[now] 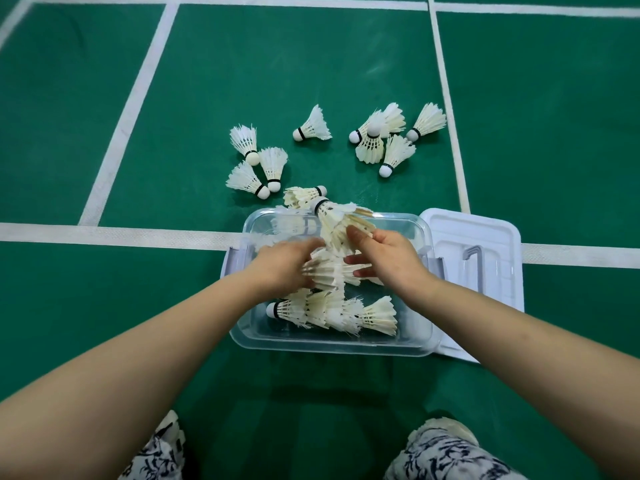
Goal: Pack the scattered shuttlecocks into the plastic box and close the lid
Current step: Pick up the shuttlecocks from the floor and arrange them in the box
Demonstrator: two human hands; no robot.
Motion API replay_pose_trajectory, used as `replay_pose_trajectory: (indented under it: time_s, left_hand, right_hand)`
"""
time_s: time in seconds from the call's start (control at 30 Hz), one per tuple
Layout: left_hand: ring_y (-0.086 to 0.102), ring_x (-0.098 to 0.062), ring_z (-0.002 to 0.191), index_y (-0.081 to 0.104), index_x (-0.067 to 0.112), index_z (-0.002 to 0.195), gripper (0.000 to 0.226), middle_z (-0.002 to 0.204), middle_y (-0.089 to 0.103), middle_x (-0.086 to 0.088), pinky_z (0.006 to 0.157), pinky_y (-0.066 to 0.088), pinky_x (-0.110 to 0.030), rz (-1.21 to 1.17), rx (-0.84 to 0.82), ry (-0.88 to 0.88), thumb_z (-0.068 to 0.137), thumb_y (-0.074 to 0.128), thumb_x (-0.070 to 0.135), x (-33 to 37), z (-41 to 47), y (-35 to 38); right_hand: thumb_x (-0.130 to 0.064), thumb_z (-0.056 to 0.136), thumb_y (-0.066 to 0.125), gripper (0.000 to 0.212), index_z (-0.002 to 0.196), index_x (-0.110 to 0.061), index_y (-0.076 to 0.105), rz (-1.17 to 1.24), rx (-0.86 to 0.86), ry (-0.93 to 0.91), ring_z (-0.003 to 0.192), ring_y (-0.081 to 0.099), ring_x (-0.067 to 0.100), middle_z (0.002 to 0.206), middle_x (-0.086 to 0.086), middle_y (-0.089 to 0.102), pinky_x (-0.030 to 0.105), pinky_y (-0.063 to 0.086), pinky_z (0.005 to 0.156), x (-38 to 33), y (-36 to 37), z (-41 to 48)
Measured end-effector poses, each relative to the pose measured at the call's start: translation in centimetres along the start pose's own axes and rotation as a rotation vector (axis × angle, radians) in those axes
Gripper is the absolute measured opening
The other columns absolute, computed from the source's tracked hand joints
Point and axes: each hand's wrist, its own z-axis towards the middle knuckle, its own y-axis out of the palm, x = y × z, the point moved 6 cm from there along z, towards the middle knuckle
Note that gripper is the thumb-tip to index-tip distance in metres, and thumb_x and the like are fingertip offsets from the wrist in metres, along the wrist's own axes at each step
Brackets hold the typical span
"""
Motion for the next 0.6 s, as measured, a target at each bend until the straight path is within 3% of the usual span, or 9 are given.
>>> replay_pose_trajectory:
  time_s: [0.07,0.17,0.4,0.5,0.6]
  left_hand:
    - [0.046,-0.024,0.117,0.033,0.026,0.133,0.057,0.13,0.052,-0.003,0.091,0.039,-0.04,0.146,-0.053,0.019,0.084,0.063,0.027,-0.3,0.1,0.6]
    - [0.035,-0.026,0.122,0.027,0.029,0.138,0.06,0.13,0.048,-0.005,0.093,0.037,-0.042,0.262,-0.079,0.038,0.086,0.057,0.033,-0.7,0.3,1.2]
    - [0.026,-0.025,0.128,0.024,0.023,0.139,0.081,0.142,0.027,-0.004,0.105,0.03,-0.042,0.225,-0.064,0.132,0.074,0.07,0.038,0.1,0.1,1.6]
    - [0.032,-0.023,0.125,0.029,0.029,0.139,0.075,0.138,0.033,-0.004,0.103,0.03,-0.04,0.238,-0.061,0.175,0.076,0.068,0.042,0.8,0.0,1.4]
    - [0.041,-0.022,0.117,0.039,0.028,0.133,0.06,0.13,0.043,-0.003,0.094,0.036,-0.037,0.282,-0.063,0.183,0.08,0.065,0.038,0.7,0.2,1.4]
  right_hand:
    - [-0.031,0.092,0.053,0.02,0.078,-0.02,0.061,-0.022,0.018,-0.006,0.083,0.062,0.019,0.082,-0.001,0.063,0.034,0.052,0.071,0.0,-0.3,0.1]
    - [-0.032,0.092,0.053,0.022,0.075,-0.02,0.06,-0.044,0.02,-0.006,0.077,0.059,0.014,0.077,-0.001,0.062,0.032,0.051,0.069,0.2,-0.3,0.1]
    - [-0.032,0.092,0.052,0.022,0.073,-0.021,0.06,-0.072,0.025,-0.003,0.074,0.056,0.013,0.075,-0.002,0.059,0.03,0.048,0.067,0.3,-0.1,0.2]
    - [-0.033,0.091,0.053,0.023,0.073,-0.021,0.06,-0.081,0.027,-0.003,0.075,0.056,0.015,0.075,-0.001,0.06,0.034,0.049,0.07,0.4,-0.2,0.1]
    - [-0.032,0.092,0.052,0.024,0.071,-0.022,0.059,-0.09,0.031,-0.006,0.073,0.056,0.013,0.072,-0.002,0.059,0.029,0.048,0.065,0.5,-0.3,0.0]
